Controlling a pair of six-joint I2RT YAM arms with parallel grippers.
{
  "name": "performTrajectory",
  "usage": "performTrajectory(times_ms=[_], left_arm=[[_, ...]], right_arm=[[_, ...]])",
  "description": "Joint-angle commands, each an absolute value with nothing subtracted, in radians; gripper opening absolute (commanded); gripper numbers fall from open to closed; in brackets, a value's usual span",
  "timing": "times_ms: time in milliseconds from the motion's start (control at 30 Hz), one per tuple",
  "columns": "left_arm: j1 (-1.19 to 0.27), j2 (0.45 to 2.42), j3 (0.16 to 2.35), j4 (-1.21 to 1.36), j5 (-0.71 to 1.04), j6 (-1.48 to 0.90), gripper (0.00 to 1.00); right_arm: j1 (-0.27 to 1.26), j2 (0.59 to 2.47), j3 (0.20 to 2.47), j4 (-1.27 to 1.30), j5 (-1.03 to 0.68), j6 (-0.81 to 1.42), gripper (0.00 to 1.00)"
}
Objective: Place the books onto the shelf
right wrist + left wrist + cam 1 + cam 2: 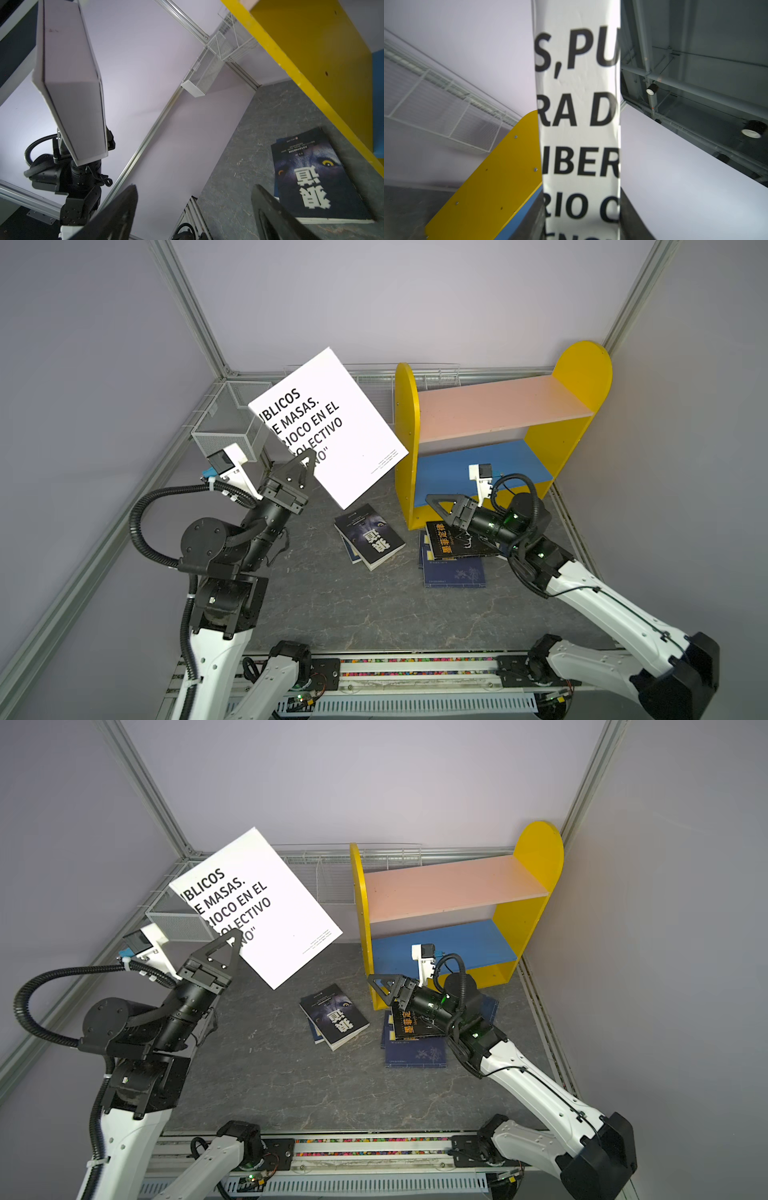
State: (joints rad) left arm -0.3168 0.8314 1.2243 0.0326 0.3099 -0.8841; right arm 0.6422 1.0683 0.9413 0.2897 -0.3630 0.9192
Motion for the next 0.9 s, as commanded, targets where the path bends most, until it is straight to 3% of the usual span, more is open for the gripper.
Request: performTrajectory(times_ms=[0, 100, 400, 533, 733, 867], left_arm=[[-0.53, 0.957, 1.311, 0.071, 0.174, -0.732, 0.09], [-0.708, 1.089, 1.427, 0.086, 0.084, -0.609, 0.06], [-0.817, 1.408, 1.543, 0.43, 0.05, -0.649, 0.03], [-0.842, 1.518, 1.61, 0.513, 0.093, -0.691, 0.03], [-0.873, 1.601, 1.593, 0.678, 0.096, -0.756, 0.04], [-0.884, 1.644, 1.595, 0.737, 0.099, -0.795, 0.04]], right_arm=[[0.643, 0.959, 0.931, 0.309, -0.251, 0.82, 0.88], [0.641, 0.884, 0.937, 0.258, -0.173, 0.763, 0.89], [0.594, 0.72, 1.003, 0.039, -0.015, 0.62, 0.89], [0.564, 0.73, 1.028, -0.001, 0.008, 0.631, 0.89], [0.412, 0.816, 1.032, 0.046, -0.131, 0.787, 0.89], [0.252, 0.887, 0.958, 0.34, -0.355, 1.021, 0.89]])
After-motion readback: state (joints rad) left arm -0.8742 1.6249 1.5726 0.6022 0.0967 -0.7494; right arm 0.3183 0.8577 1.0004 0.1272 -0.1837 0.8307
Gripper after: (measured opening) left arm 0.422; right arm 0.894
